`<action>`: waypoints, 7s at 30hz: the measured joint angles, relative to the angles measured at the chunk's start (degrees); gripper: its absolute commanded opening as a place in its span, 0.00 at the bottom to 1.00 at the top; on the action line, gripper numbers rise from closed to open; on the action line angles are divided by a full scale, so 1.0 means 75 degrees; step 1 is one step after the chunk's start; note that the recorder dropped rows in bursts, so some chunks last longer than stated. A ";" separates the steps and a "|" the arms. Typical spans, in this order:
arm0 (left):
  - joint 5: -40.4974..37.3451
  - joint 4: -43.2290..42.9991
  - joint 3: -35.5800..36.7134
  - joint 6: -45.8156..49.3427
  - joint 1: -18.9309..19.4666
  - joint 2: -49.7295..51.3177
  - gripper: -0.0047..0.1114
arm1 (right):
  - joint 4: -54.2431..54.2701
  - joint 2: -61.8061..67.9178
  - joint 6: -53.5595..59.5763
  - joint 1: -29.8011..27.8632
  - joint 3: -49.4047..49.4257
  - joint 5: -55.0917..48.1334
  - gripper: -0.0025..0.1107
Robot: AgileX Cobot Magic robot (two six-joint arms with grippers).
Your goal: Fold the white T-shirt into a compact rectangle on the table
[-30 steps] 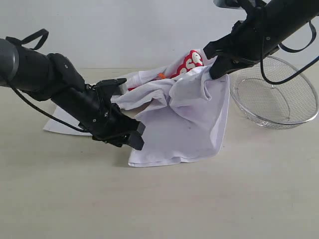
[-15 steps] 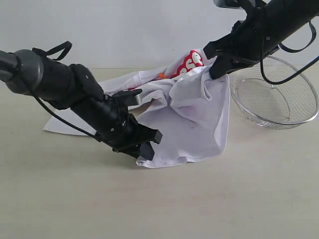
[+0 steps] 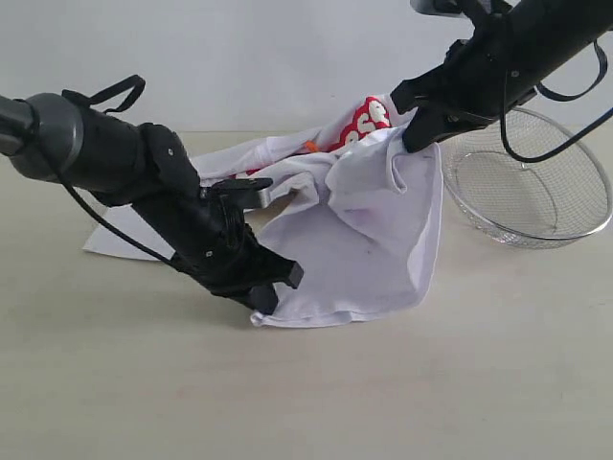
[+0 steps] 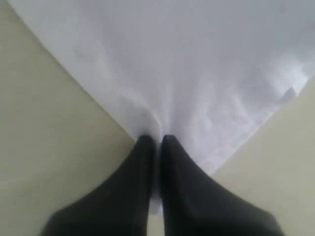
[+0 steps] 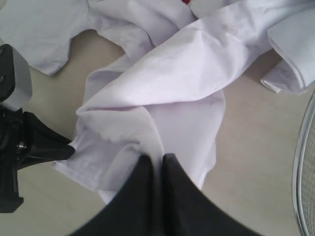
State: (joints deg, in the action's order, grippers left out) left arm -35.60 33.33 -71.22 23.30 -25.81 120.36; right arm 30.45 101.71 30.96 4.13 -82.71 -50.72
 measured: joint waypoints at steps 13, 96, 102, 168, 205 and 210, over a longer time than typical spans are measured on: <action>-0.0583 -0.2671 0.0632 -0.1551 0.0000 -0.1162 0.08 | 0.0014 0.0000 -0.0131 0.0000 0.0000 -0.0580 0.02; -0.0674 -0.0055 0.2644 0.0894 0.0681 -0.2972 0.08 | 0.3385 -0.1709 0.2394 0.0298 0.5161 0.0490 0.02; -0.0692 0.0250 0.2572 0.1398 0.0681 -0.2402 0.08 | 0.3418 -0.1299 0.2410 0.1267 0.5071 0.1068 0.02; -0.1345 -0.3317 -0.0160 -0.1233 0.2556 -0.2234 0.08 | 0.3245 0.0250 0.2307 0.1570 0.3580 0.0877 0.02; -0.1325 -0.2799 -0.3851 -0.0142 0.2861 0.1727 0.08 | 0.3230 0.0250 0.2354 0.1570 0.3580 0.0934 0.02; -0.1186 -0.2799 -0.4039 -0.0142 0.3359 0.1777 0.08 | 0.3230 0.0250 0.2354 0.1570 0.3580 0.0934 0.02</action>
State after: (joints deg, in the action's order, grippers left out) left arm -44.50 12.34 -101.52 22.24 -0.62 133.69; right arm 54.67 103.58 48.61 15.90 -55.86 -43.71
